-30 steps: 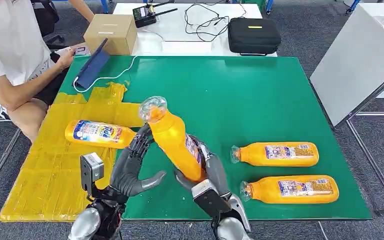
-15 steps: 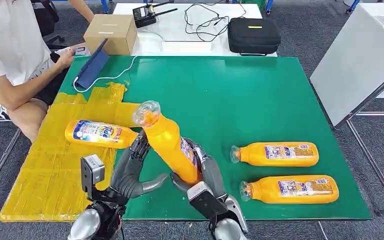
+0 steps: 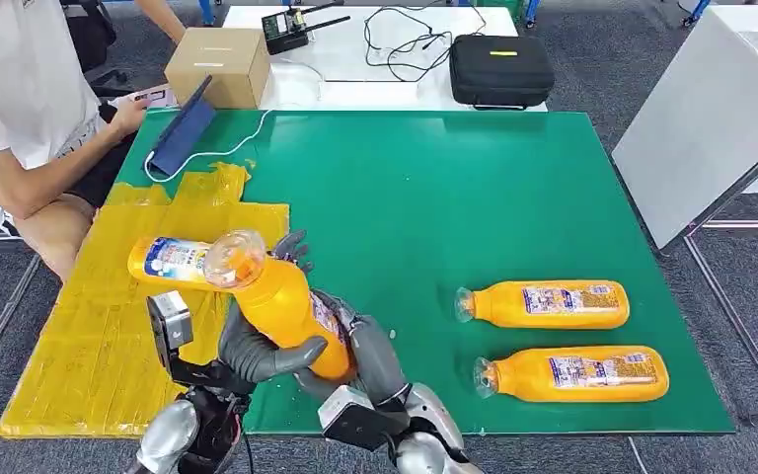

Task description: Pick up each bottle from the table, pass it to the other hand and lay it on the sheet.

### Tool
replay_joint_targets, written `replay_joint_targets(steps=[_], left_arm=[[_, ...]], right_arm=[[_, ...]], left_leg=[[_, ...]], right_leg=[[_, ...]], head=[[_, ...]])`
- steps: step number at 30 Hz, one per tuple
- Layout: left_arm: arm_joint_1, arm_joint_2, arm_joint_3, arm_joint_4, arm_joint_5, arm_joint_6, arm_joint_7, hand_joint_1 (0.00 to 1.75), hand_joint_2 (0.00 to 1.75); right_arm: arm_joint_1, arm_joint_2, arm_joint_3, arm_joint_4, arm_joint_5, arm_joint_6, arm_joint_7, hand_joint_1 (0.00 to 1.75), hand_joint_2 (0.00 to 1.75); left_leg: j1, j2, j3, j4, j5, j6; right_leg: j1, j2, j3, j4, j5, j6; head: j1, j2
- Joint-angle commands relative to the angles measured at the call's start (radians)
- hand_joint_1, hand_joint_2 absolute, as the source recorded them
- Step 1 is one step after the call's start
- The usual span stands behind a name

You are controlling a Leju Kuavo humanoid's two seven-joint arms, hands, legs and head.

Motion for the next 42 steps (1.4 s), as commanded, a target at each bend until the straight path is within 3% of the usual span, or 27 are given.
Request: replay_joint_targets(steps=[1,26,27,28,29,35,38,42], left_arm=[[-0.046,-0.021,0.016,0.069,0.025,0.03,0.0,1.75,1.75],[-0.037,-0.025,0.037,0.055,0.052,0.096,-0.026,1.75,1.75],[-0.04,-0.018,0.044,0.049,0.044,0.11,-0.032,1.75,1.75],[-0.04,-0.012,0.055,0.04,0.044,0.123,-0.038,1.75,1.75],[-0.041,-0.006,0.071,0.027,0.043,0.139,-0.049,1.75,1.75],[-0.038,0.014,0.197,-0.059,0.051,0.211,-0.095,1.75,1.75],[-0.046,0.003,0.27,-0.074,-0.026,0.329,-0.18,1.75,1.75],[-0.07,0.019,0.342,-0.077,-0.05,0.392,-0.204,1.75,1.75]], right_arm=[[-0.031,-0.032,0.105,0.07,0.013,-0.001,0.0,1.75,1.75],[-0.02,-0.027,0.089,0.084,-0.012,-0.043,0.011,1.75,1.75],[-0.013,-0.025,0.077,0.074,-0.026,-0.056,0.001,1.5,1.75],[-0.006,-0.025,0.068,0.065,-0.036,-0.072,-0.008,0.23,1.75],[0.0,-0.028,0.062,0.053,-0.043,-0.082,-0.015,0.0,1.75],[0.049,-0.044,-0.018,-0.077,-0.089,-0.146,-0.05,0.0,1.75],[0.06,-0.041,-0.056,-0.114,-0.1,-0.171,-0.053,0.0,1.75],[0.064,-0.04,-0.088,-0.123,-0.127,-0.178,-0.055,0.0,1.75]], left_leg=[[0.001,0.002,0.005,0.0,-0.002,-0.001],[0.001,0.002,0.007,0.0,-0.003,-0.002],[0.001,0.002,0.005,0.0,-0.002,-0.001],[0.001,0.001,0.004,0.0,-0.002,-0.001],[0.0,0.001,0.002,-0.001,-0.001,-0.001],[0.001,0.002,0.002,0.0,-0.001,-0.001],[0.001,0.001,0.001,0.0,-0.001,-0.001],[0.001,0.004,0.004,0.002,-0.002,-0.002]], right_leg=[[0.001,-0.001,0.006,-0.001,-0.002,0.0],[0.001,-0.001,0.008,-0.001,-0.002,0.0],[0.001,-0.001,0.006,-0.001,-0.002,0.0],[0.001,-0.001,0.005,-0.001,-0.001,0.0],[0.0,-0.001,0.003,-0.001,-0.001,0.0],[0.001,0.0,0.002,0.0,-0.001,0.0],[0.001,-0.001,0.001,0.0,-0.001,0.0],[0.001,0.001,0.005,0.001,-0.002,0.0]], head=[[0.0,0.0],[0.0,0.0],[0.0,0.0],[0.0,0.0],[0.0,0.0],[0.0,0.0],[0.0,0.0],[0.0,0.0]])
